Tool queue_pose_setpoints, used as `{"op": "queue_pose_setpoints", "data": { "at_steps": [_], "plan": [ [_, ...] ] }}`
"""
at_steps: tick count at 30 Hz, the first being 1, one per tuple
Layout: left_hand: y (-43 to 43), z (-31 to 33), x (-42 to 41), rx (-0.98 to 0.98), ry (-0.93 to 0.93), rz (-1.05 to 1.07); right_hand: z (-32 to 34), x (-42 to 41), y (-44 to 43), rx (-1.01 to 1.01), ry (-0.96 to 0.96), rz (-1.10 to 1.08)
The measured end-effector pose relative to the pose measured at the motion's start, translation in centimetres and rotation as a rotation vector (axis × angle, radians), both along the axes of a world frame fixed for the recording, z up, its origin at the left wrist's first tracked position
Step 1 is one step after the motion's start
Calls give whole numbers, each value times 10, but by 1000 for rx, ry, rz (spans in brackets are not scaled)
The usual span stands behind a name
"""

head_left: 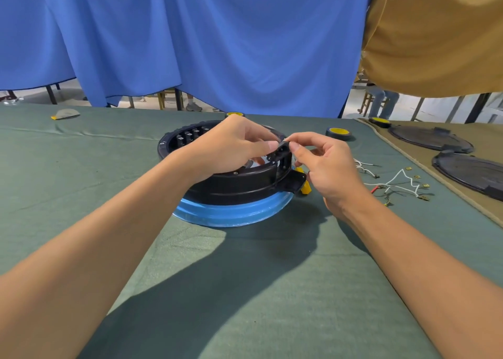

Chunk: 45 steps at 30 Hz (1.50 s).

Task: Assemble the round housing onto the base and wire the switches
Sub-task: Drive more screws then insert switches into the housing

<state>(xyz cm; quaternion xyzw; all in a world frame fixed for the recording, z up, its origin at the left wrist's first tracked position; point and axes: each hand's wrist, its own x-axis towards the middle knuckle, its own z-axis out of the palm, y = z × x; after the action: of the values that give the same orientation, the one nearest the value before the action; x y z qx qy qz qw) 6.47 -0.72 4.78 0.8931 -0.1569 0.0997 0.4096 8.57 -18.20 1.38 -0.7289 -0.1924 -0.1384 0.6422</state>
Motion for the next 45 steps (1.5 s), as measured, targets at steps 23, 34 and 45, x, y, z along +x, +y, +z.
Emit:
{"op": "queue_pose_setpoints", "data": {
  "at_steps": [23,34,45],
  "plan": [
    [-2,1,-2,-11,-76,58,-7,5,5,-46,-111,-130],
    [-3,1,-5,0,-87,66,-7,3,7,-25,-100,-118],
    [-2,1,-6,52,-68,71,-11,8,6,-159,-92,-169]
  ]
}}
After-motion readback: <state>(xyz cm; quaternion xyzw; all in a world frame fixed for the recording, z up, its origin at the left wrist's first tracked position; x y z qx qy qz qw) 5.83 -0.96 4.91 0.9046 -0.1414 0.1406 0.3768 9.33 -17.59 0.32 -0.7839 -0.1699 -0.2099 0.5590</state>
